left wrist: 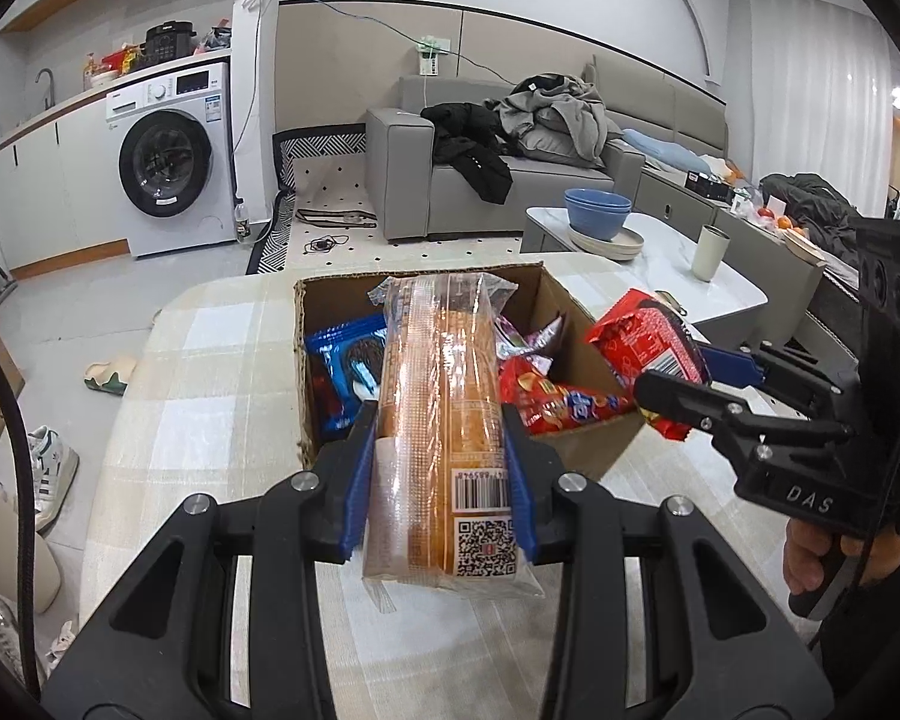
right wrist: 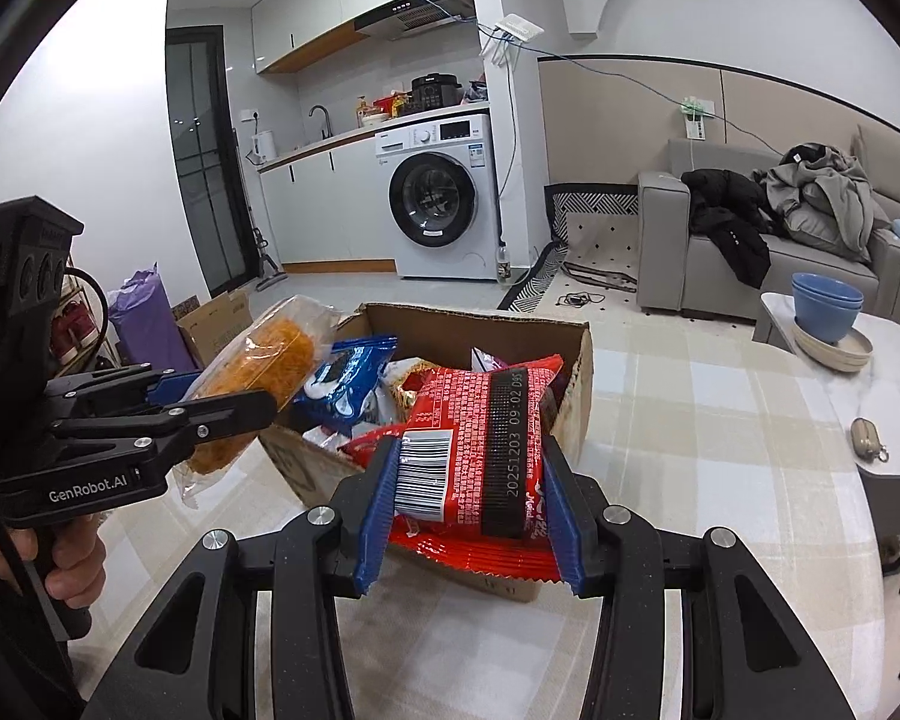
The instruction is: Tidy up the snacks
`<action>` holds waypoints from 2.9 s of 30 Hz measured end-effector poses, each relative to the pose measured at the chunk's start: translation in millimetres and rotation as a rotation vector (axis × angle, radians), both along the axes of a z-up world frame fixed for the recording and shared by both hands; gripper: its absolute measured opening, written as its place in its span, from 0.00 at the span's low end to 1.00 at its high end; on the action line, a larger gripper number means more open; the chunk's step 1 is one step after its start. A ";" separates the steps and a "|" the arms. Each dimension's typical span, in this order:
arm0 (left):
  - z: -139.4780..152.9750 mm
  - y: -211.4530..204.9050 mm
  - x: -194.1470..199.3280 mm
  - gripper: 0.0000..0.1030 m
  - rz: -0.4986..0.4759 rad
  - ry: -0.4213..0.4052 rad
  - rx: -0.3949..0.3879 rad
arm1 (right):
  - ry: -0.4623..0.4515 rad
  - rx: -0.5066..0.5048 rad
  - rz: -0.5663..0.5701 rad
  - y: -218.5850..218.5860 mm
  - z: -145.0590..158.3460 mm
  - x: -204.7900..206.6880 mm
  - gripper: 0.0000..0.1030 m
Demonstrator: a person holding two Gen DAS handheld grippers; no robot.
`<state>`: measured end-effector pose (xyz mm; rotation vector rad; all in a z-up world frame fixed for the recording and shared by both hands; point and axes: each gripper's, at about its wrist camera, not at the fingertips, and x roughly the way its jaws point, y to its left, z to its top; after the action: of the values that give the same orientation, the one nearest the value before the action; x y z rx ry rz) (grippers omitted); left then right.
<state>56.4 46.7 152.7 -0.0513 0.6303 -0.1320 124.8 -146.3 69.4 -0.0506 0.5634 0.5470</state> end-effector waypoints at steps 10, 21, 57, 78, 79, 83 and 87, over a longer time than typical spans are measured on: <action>-12.7 -7.9 69.0 0.33 0.007 0.019 0.007 | -0.018 -0.012 0.006 16.9 -5.9 29.8 0.44; -26.9 -19.9 111.7 0.34 0.015 0.015 0.029 | -0.010 -0.031 0.009 27.0 -16.9 46.6 0.44; -50.4 -14.9 24.0 1.00 0.095 -0.152 0.049 | -0.131 0.155 0.019 -34.6 -8.6 -11.9 1.00; -90.7 -3.9 -26.1 1.00 0.162 -0.188 0.040 | -0.208 0.144 0.014 -39.6 -29.8 -68.7 1.00; -91.2 -3.8 -25.9 1.00 0.163 -0.189 0.041 | -0.208 0.147 0.010 -40.6 -30.1 -68.5 1.00; -94.7 -5.1 -25.4 1.00 0.166 -0.187 0.045 | -0.219 0.146 -0.008 -42.4 -31.4 -69.2 1.00; -95.1 -5.6 -23.6 1.00 0.169 -0.188 0.043 | -0.242 0.144 -0.023 -43.7 -32.1 -71.6 1.00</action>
<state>32.8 41.1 57.7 -0.0498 0.4383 0.0403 53.1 -190.1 37.3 0.0260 0.2878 0.5485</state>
